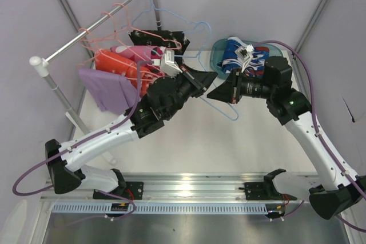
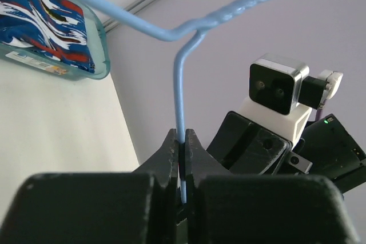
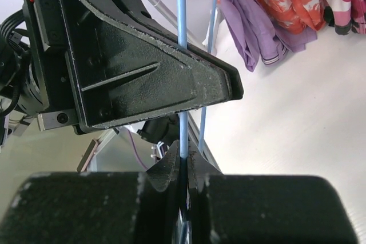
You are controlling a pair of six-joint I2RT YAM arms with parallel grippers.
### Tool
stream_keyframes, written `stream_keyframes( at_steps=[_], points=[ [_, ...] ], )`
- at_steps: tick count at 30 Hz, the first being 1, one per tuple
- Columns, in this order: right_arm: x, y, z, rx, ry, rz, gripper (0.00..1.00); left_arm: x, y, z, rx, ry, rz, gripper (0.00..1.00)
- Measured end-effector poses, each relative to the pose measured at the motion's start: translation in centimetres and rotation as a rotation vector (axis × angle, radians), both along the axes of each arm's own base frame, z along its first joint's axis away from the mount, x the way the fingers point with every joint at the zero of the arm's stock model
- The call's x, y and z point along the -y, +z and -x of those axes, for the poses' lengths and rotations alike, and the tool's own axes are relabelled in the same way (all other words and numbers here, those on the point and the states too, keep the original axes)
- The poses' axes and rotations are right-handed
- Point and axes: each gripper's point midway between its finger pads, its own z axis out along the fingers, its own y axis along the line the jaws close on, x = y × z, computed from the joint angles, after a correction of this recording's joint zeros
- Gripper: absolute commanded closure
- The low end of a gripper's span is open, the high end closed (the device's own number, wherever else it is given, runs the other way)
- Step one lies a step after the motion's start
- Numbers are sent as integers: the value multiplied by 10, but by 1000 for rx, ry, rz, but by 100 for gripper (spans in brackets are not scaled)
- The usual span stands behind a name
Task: Remove the trousers from the hanger
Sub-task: Pass the hanger from the right arm to the left, then hang the hanger back to the clothesline with the left arm
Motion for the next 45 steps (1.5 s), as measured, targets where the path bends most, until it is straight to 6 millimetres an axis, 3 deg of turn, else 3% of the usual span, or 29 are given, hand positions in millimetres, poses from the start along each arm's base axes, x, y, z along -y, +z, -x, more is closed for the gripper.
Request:
stream_keyframes(
  at_steps=[1,2,4,5,8,14,18,21,31,38,45],
  points=[
    [1,1,1,6,-1,1,89,1,2,1,2,0,3,100],
    [2,2,3,11,-1,1,73,2,3,3,4,2,4,100],
    [7,2,7,8,-4,5,65,2,3,6,11,11,-15,100],
    [11,3,10,9,-8,7,56,2,1,7,13,14,-32,100],
    [26,15,17,31,-36,-1,44,-4,-6,8,13,34,-90,100],
    [52,69,41,218,-114,-15,32,-38,-1,23,7,80,-152,100],
    [70,87,45,308,-228,13,31,-69,23,41,10,141,-123,100],
    [77,85,39,306,-289,39,31,-97,32,49,-17,196,-85,100],
    [77,15,3,89,-365,141,32,-188,39,59,2,365,-9,100],
    [73,8,-10,62,-371,144,32,-241,26,43,20,515,4,100],
    [67,1,-25,28,-371,145,33,-260,9,9,-3,566,-81,100]
  ],
)
